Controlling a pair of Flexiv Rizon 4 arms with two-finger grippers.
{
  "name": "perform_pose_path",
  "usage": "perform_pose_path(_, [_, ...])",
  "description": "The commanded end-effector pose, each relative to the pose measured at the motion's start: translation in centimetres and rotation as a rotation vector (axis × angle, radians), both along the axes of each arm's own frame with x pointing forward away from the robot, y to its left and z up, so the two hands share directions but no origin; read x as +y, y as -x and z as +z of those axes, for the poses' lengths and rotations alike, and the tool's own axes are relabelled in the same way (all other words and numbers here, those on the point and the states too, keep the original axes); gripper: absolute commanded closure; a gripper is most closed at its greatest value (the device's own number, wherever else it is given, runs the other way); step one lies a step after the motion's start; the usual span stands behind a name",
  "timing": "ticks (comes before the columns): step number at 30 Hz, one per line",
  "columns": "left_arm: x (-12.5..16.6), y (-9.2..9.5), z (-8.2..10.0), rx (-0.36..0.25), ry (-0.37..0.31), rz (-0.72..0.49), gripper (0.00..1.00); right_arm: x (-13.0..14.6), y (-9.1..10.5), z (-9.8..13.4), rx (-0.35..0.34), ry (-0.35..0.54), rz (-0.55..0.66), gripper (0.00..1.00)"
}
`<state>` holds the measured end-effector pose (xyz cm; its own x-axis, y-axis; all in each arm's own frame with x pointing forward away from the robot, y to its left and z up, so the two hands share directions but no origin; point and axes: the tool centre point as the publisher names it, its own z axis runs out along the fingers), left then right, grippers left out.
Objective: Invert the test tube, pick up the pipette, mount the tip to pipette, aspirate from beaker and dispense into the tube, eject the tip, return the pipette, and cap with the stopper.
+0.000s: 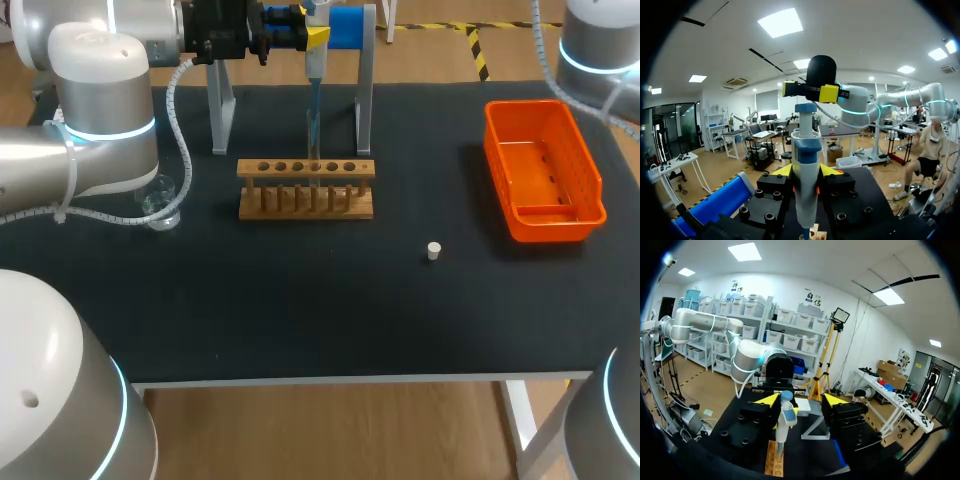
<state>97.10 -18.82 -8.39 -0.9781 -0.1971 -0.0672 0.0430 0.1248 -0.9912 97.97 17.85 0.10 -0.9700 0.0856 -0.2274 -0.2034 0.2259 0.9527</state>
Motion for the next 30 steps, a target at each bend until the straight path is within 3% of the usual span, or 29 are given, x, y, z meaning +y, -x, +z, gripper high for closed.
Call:
perform_pose_path(1, [-0.1, 0.0, 0.0, 0.000, -0.001, 0.001, 1.00, 0.8, -0.1, 0.0, 0.011, -0.015, -0.004, 1.00])
perform_pose_path(18, [-0.1, 0.0, 0.0, 0.000, -0.001, 0.001, 1.00, 2.6, 0.7, -0.3, 0.107, -0.165, 0.044, 1.00])
perform_pose_path(30, [-0.1, 0.0, 0.0, 0.000, -0.001, 0.001, 1.00, 4.6, 0.7, 0.3, 0.167, -0.208, 0.090, 1.00])
